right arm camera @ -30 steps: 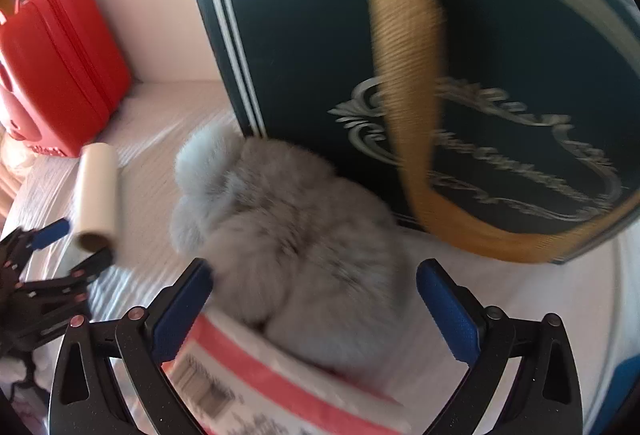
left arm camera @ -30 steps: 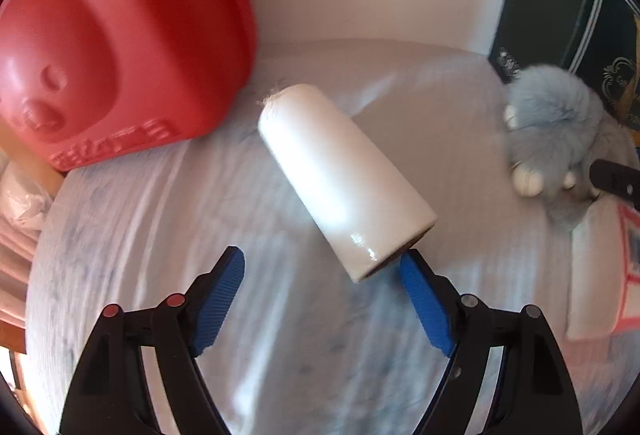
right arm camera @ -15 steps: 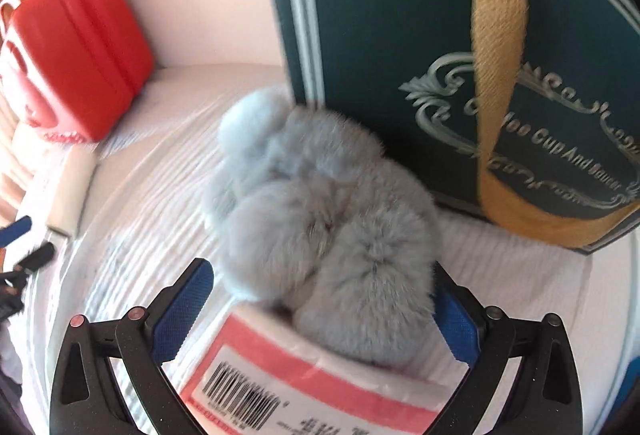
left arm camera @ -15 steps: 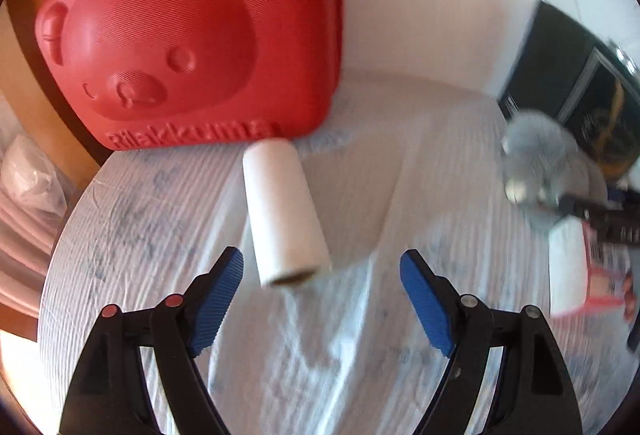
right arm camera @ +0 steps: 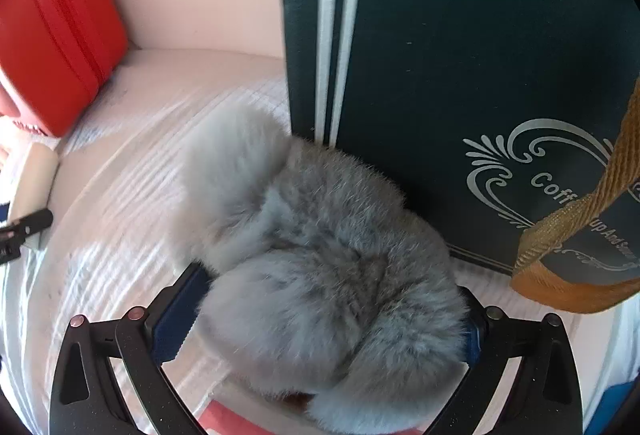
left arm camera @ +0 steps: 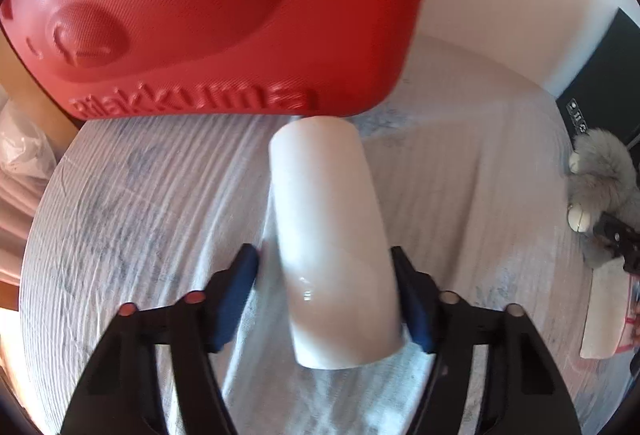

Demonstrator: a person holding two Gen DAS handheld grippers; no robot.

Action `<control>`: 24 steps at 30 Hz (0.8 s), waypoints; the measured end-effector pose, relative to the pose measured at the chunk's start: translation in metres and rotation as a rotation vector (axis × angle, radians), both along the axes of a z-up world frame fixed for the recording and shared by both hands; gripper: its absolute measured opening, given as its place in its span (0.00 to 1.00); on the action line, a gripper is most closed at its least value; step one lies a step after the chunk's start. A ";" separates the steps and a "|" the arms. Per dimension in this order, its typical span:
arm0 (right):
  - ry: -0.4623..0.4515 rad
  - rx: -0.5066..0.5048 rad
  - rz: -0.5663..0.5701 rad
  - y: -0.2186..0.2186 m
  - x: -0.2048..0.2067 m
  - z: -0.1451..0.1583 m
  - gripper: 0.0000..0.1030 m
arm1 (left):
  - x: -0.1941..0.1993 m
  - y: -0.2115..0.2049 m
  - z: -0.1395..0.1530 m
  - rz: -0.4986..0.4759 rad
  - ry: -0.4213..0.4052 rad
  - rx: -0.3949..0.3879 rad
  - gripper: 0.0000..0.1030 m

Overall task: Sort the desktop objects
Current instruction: 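Grasp the white roller with the left gripper while the right grasps the grey plush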

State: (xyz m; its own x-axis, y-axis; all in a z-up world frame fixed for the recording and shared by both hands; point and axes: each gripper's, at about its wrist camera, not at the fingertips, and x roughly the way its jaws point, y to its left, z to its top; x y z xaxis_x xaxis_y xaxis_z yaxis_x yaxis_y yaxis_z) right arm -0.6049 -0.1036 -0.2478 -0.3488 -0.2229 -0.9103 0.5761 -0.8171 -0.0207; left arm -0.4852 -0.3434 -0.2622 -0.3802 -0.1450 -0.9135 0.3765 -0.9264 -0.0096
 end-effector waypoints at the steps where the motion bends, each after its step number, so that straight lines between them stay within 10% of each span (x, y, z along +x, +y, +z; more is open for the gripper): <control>1: -0.010 -0.003 -0.009 0.001 -0.003 -0.001 1.00 | -0.002 0.004 0.001 -0.010 0.006 -0.013 0.50; 5: -0.032 0.001 -0.030 0.005 -0.011 -0.003 0.98 | -0.012 0.016 0.003 -0.028 0.013 -0.070 0.46; 18: 0.143 -0.051 -0.006 0.022 0.027 0.035 0.47 | 0.030 0.080 0.039 -0.113 0.139 -0.134 0.44; 23: 0.082 -0.091 0.028 0.036 0.034 0.049 0.45 | 0.058 0.095 0.033 -0.141 0.151 -0.085 0.44; 24: 0.083 -0.085 0.031 0.038 0.034 0.049 0.57 | 0.059 0.097 0.030 -0.144 0.144 -0.085 0.44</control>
